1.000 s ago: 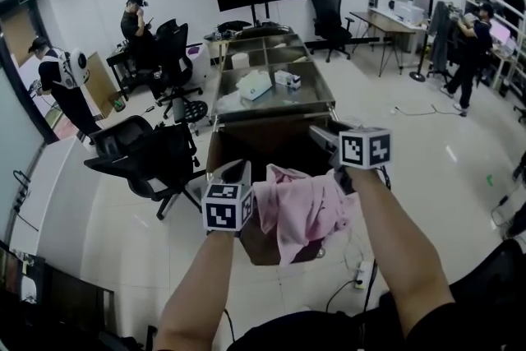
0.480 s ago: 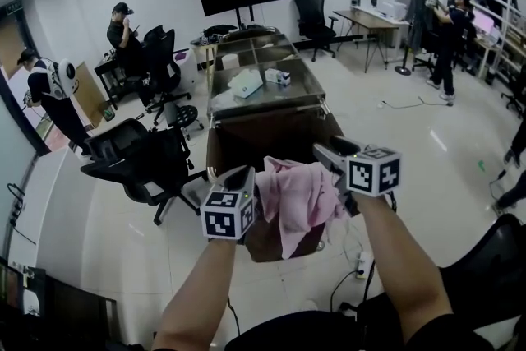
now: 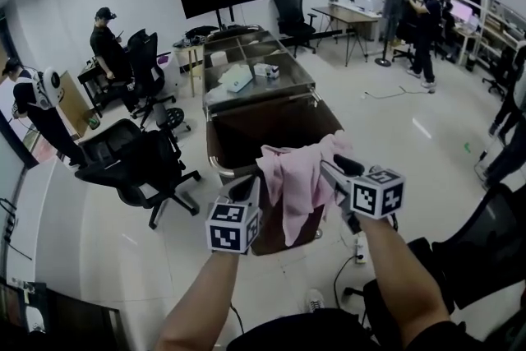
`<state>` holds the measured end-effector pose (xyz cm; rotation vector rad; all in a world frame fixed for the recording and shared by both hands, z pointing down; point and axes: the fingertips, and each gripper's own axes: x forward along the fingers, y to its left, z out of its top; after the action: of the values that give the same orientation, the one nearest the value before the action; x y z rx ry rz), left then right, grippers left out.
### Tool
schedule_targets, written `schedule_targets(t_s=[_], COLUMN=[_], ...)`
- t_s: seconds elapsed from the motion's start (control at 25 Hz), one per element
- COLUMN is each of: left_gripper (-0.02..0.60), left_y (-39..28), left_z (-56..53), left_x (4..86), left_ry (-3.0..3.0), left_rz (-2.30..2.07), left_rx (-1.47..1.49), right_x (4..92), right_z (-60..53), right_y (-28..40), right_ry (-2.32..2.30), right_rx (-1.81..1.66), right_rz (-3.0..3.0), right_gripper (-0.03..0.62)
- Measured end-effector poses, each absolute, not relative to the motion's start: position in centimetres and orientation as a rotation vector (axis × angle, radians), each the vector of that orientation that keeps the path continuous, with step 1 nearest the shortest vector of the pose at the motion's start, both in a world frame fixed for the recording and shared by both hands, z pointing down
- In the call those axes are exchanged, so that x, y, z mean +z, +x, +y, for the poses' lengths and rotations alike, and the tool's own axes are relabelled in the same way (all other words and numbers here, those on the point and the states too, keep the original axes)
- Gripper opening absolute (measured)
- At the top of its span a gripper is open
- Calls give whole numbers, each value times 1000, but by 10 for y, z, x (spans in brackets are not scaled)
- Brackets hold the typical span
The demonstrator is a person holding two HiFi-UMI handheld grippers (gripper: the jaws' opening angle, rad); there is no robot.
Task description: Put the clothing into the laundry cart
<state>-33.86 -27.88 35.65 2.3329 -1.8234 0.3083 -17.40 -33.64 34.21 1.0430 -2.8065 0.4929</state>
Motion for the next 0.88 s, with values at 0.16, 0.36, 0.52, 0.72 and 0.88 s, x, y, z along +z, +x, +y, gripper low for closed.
schedule_targets(t_s=[0.16,0.36,0.52,0.72,0.88], left_gripper=[0,0,0,0,0], left_y=[-332,-319,-308,-290,-274], left_z=[-263,-244,-232,-222,-210], left_x=[359,369,378,392,407], left_ry=[2368,2395,2389,2358,2328], left_rz=[-1783,-1731,-1710,-1703,-1713], left_rx=[290,289,292,293,302], right_x=[347,360,369,377,389], right_z=[-313,-287,-272,-258,-246], right_y=[-167,-159,-148,-136,-125], right_ry=[1094,1132,1166,1131,1077], right_rx=[492,511,505,492,520], right_rz=[-2782,-2756,-2736,-2735,-2739], right_gripper=[192,192,199,175,3])
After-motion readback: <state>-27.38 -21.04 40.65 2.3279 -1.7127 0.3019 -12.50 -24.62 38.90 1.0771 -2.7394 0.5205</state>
